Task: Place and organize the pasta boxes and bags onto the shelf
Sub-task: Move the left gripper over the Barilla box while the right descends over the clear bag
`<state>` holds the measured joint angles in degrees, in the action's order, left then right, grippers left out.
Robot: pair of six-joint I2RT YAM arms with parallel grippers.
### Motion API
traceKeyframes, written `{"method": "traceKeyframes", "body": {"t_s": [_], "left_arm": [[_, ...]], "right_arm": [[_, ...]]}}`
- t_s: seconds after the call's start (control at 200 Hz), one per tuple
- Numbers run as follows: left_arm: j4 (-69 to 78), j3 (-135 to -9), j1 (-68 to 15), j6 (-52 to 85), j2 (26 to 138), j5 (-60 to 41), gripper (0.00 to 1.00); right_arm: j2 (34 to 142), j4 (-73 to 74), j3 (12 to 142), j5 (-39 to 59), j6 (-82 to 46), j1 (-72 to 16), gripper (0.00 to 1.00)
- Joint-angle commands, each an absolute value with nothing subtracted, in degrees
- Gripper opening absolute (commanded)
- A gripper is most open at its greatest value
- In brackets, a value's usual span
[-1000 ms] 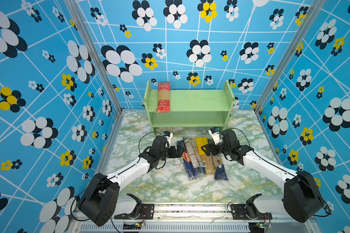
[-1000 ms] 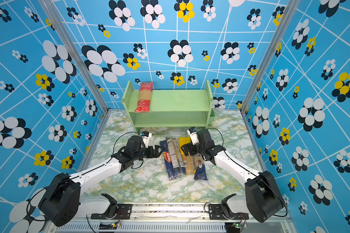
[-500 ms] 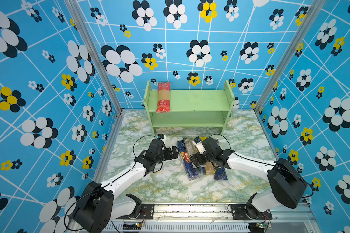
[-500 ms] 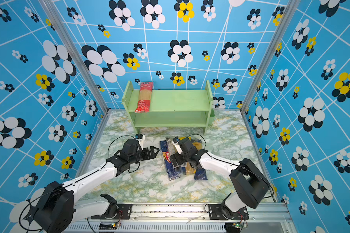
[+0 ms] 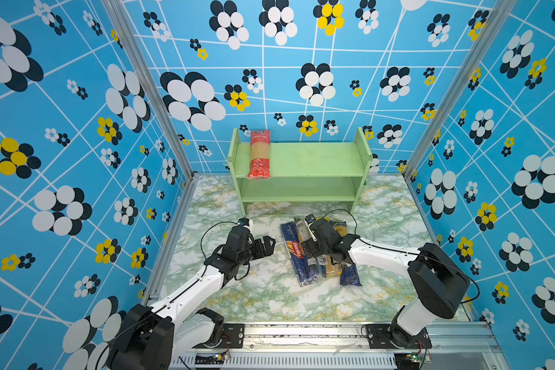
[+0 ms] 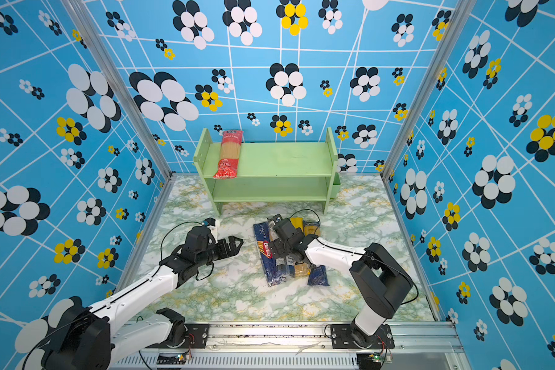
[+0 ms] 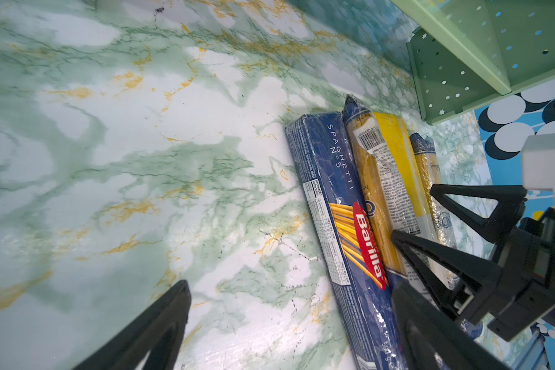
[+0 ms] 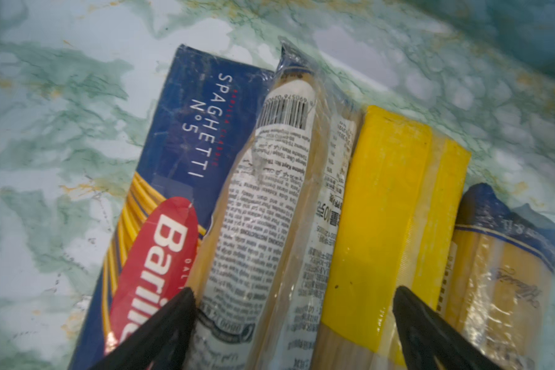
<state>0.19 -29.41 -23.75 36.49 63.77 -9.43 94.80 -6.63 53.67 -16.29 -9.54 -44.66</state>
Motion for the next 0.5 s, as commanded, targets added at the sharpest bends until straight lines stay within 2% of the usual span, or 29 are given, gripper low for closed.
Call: {"method": "traceKeyframes", "body": {"t_s": [0.0, 0.345, 0.495], "left_arm": [[0.1, -29.8, -23.5, 36.8, 65.0, -10.1, 0.99], [0.2, -30.3, -23.5, 36.7, 66.0, -10.2, 0.99], [0.6, -30.7, -23.5, 36.9, 67.1, -10.6, 0.99]], "right_arm": [[96.2, -11.4, 52.7, -25.3, -11.6, -44.5, 0.98], [90.8, -12.6, 46.0, -29.5, -11.6, -42.2, 0.99], [87.5, -12.1, 44.5, -26.7, -12.6, -41.1, 0.98]]}}
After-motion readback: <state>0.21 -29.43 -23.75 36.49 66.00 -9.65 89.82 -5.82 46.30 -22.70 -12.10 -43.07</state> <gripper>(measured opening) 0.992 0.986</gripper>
